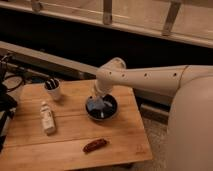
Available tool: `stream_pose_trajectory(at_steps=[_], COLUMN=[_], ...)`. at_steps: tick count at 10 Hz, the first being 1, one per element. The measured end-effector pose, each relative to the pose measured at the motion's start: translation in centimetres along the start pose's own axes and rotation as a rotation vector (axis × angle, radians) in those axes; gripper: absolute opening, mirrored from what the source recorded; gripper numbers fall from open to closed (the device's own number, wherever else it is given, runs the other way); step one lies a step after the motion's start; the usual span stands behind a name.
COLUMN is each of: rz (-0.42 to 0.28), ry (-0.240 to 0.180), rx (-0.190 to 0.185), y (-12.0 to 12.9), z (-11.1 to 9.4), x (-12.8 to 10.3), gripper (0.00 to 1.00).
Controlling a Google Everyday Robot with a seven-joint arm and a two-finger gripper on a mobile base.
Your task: Place the white sponge in the ceramic bowl
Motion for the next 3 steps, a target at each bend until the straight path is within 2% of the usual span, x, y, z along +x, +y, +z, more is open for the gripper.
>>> stream_pose_trajectory(at_steps=[1,2,3], rz=[0.005,-0.006,-0.013], ry=[0.001,-0.022,-0.024], rx=[0.004,-0.014,-0.014], y=[0.13,0.38,0.33], z=[0.06,0.01,-0.04], x=[-0.08,0.02,0.03], gripper=[0.38,0.48,0.56])
